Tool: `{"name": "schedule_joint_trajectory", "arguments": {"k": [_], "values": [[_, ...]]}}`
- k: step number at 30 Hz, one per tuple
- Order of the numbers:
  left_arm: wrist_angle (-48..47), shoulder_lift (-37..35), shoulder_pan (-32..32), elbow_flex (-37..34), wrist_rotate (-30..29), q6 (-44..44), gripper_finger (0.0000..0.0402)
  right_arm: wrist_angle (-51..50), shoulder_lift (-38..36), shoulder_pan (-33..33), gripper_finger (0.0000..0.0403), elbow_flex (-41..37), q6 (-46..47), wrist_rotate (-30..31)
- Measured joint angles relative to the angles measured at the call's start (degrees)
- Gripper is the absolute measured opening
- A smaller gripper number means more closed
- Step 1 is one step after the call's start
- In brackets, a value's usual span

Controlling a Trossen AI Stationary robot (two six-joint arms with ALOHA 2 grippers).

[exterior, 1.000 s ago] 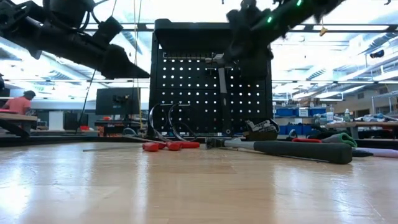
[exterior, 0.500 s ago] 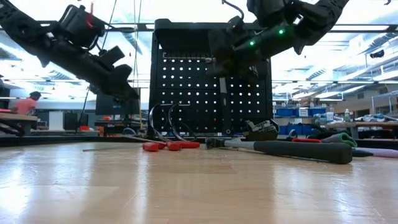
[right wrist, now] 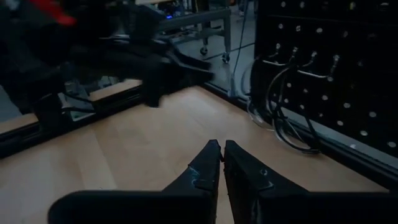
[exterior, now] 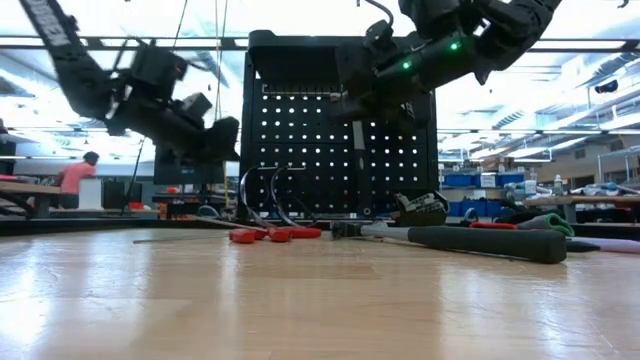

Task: Hang tools onto peg board
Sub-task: Remove the left glasses from the peg board

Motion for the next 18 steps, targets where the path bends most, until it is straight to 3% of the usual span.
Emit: {"name": "schedule_joint_trajectory", "arguments": {"k": [8, 18], "values": [[0.06, 12.97, 2.67, 8.59, -0.28, 2.77, 0.0301, -0.07, 0.00, 1.16, 0.0033, 0.00, -0.83, -0.02], [-0.28, 22.67, 4.78, 14.86, -6.41, 2.25, 0.0298, -0.47, 0.00, 2.84, 0.0028, 0.00, -0.86, -0.04]]}}
